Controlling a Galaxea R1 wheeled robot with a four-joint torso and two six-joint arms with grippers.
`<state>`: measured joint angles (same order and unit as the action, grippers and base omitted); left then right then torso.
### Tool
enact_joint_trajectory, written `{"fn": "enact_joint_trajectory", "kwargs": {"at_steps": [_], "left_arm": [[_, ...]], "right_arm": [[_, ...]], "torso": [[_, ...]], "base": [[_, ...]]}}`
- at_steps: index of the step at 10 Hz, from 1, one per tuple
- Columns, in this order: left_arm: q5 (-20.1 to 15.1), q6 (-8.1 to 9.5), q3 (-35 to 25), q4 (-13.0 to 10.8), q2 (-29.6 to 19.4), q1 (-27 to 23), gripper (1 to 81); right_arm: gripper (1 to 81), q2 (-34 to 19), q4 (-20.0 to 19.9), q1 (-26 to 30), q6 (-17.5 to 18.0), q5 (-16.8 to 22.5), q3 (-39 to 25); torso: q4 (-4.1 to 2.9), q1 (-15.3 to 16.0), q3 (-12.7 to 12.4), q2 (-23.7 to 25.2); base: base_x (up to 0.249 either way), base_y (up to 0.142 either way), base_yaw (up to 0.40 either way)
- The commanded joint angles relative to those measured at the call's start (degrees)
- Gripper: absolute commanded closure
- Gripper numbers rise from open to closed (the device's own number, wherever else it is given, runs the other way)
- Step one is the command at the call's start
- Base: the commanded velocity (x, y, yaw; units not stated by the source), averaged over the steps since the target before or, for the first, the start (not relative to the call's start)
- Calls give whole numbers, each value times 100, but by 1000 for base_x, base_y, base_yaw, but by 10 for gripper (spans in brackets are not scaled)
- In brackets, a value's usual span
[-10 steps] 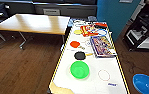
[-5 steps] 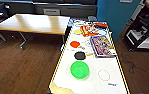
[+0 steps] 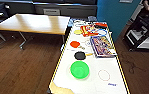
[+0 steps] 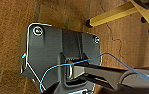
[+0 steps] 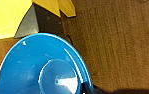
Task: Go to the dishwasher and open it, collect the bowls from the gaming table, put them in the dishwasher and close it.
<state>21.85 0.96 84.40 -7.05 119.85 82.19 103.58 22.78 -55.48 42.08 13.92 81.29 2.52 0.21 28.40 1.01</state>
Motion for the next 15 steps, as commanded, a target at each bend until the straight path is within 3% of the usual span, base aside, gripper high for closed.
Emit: {"fn": "enact_joint_trajectory", "kwargs": {"at_steps": [1, 2, 5, 7, 9, 10, 13, 15], "left_arm": [[-5, 53, -1617, -42, -1522, -733, 10], [-31, 53, -1768, -34, -1709, -875, 10], [-58, 53, -1786, 28, -1805, -989, 10], [-58, 79, -1934, 97, -1928, -1208, 10], [-102, 273, -2155, 318, -2113, -1700, 10], [-178, 299, -2173, 571, -2131, -2034, 10], [-1510, 317, -2182, 1116, -2043, -3474, 10], [-2172, 325, -2348, 1249, -2078, -4380, 10]], "right_arm": [[811, 980, 331, -1381, -69, -1064, 815], [811, 1132, 332, -1602, -69, -1155, 1002], [811, 948, 341, -2111, -86, -1575, 1133], [811, 1122, 350, -2648, -156, -2093, 1404], [811, 1589, 350, -2982, -315, -2359, 1767], [811, 1842, 350, -3045, -428, -2420, 1854], [811, 2300, 358, -3009, -587, -2438, 2013], [811, 2407, 376, -2922, -640, -2394, 2013]], "torso": [[0, 0, 0, 0], [0, 0, 0, 0], [0, 0, 0, 0], [0, 0, 0, 0], [0, 0, 0, 0], [0, 0, 0, 0], [0, 0, 0, 0], [0, 0, -2, 0]], "base": [[0, 0, 0], [0, 0, 0], [0, 0, 0], [0, 0, 0], [0, 0, 0], [0, 0, 0], [0, 0, 0], [0, 0, 0]]}}
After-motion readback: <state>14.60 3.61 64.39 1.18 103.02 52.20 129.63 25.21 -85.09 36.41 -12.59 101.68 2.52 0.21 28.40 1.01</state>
